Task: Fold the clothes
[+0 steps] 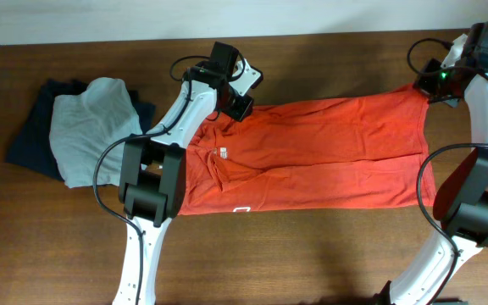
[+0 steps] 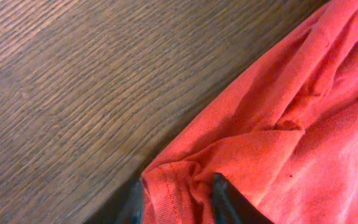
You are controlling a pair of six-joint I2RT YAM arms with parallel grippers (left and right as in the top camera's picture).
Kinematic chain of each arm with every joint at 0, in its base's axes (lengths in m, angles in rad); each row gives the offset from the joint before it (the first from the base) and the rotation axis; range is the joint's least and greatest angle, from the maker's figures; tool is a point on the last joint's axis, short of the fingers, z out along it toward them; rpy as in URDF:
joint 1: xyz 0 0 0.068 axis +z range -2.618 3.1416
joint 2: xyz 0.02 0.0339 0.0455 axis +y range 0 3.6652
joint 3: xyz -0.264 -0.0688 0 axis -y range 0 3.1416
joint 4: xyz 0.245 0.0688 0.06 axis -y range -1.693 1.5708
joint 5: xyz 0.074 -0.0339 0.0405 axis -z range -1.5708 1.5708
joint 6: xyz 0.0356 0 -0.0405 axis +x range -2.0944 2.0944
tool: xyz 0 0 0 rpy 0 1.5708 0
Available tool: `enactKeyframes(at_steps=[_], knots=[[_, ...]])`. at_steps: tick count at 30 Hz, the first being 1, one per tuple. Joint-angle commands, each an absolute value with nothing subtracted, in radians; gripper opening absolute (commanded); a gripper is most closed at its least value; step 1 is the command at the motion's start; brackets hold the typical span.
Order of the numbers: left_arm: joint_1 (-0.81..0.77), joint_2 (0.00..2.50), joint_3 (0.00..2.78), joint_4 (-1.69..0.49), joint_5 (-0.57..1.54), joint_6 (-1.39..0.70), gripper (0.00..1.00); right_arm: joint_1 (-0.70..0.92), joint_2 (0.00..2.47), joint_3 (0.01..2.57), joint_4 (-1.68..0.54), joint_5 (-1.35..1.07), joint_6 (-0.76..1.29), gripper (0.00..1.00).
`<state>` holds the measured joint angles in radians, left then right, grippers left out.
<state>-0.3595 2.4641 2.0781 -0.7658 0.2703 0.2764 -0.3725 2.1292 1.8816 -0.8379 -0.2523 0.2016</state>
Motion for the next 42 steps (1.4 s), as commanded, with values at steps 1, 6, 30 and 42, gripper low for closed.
enactKeyframes(at_steps=[1, 6, 30, 42], knots=[[-0.359, 2.493, 2.087, -0.758, 0.3, 0.273, 0.3, -0.368, 2.115, 1.893, -0.839, -0.25, 0.191, 0.04], [-0.359, 2.493, 2.087, -0.759, 0.3, 0.273, 0.18, -0.368, 2.115, 1.893, -0.839, -0.25, 0.191, 0.04], [-0.348, 2.492, 2.38, -1.178, 0.292, 0.278, 0.05, -0.368, 2.115, 1.893, -0.883, -0.25, 0.191, 0.04], [-0.345, 2.492, 2.431, -1.481, 0.292, 0.278, 0.03, -0.384, 2.115, 1.893, -1.09, -0.065, 0.247, 0.04]])
